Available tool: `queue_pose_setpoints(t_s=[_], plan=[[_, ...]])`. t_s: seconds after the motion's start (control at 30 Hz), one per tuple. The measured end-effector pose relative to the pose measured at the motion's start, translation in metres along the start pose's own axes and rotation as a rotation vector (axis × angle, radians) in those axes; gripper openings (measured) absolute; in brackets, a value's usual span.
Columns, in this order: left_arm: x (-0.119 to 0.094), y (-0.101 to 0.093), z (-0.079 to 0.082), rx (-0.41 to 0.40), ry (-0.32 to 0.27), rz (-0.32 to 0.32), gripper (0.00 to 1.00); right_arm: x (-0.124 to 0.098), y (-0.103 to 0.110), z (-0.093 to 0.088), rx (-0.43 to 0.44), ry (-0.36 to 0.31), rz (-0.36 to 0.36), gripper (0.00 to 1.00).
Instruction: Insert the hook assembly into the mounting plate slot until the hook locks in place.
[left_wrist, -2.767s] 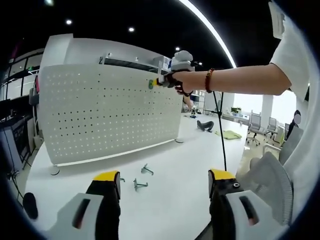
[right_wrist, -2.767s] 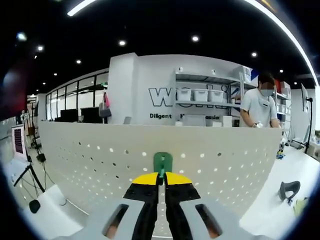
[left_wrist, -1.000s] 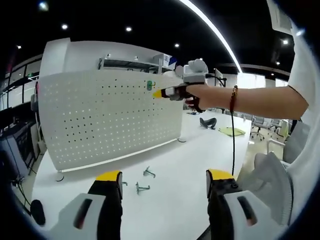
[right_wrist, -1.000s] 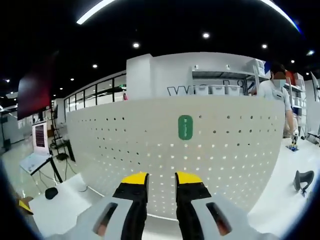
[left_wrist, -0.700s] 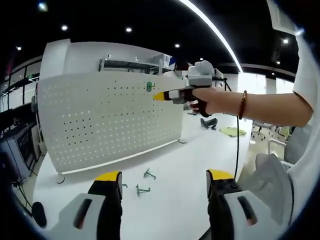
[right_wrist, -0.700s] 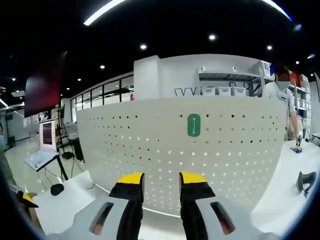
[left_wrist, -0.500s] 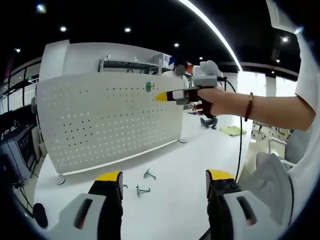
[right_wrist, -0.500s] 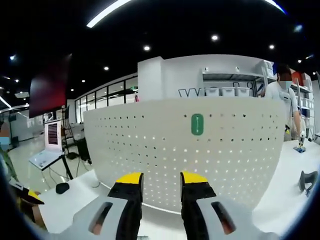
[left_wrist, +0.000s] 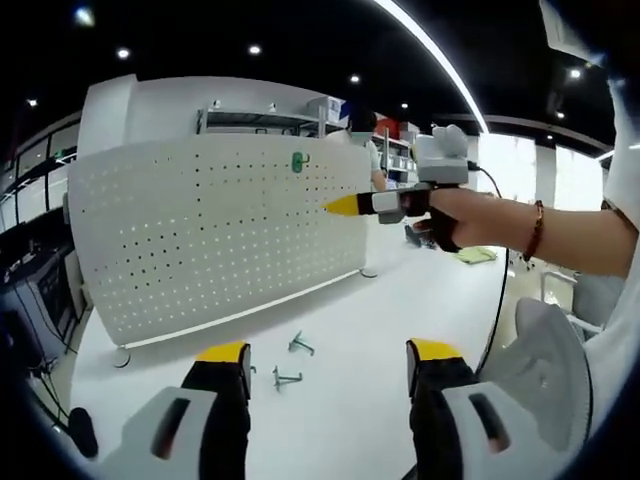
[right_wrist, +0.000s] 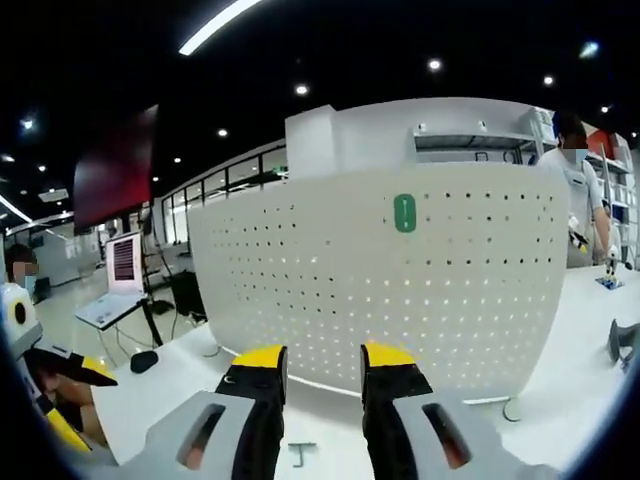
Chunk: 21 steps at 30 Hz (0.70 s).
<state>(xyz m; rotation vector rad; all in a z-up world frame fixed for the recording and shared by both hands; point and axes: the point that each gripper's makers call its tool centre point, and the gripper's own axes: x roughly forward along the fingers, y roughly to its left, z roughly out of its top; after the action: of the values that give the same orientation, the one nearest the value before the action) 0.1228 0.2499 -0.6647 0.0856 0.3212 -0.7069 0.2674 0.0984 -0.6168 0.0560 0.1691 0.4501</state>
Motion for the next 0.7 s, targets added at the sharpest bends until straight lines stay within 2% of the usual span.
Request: queue_pose_setpoints(t_s=[0.17, 0.3, 0.5, 0.7], plan=[[0.003, 0.005, -0.003, -0.009, 0.015, 0.006, 0.62, -0.005, 0.007, -0.007, 0.005, 0.007, 0.027, 0.29], [0.007, 0.008, -0.009, 0.038, 0.047, 0.018, 0.62, -0.006, 0.013, -0.013, -0.005, 0.019, 0.054, 0.29], [0.012, 0.011, -0.013, 0.032, 0.073, 0.010, 0.61, -0.013, 0.025, -0.021, -0.025, 0.034, 0.099, 0.29], [0.018, 0.015, -0.017, 0.053, 0.090, 0.020, 0.59, -0.017, 0.025, -0.032, -0.002, 0.052, 0.113, 0.29]])
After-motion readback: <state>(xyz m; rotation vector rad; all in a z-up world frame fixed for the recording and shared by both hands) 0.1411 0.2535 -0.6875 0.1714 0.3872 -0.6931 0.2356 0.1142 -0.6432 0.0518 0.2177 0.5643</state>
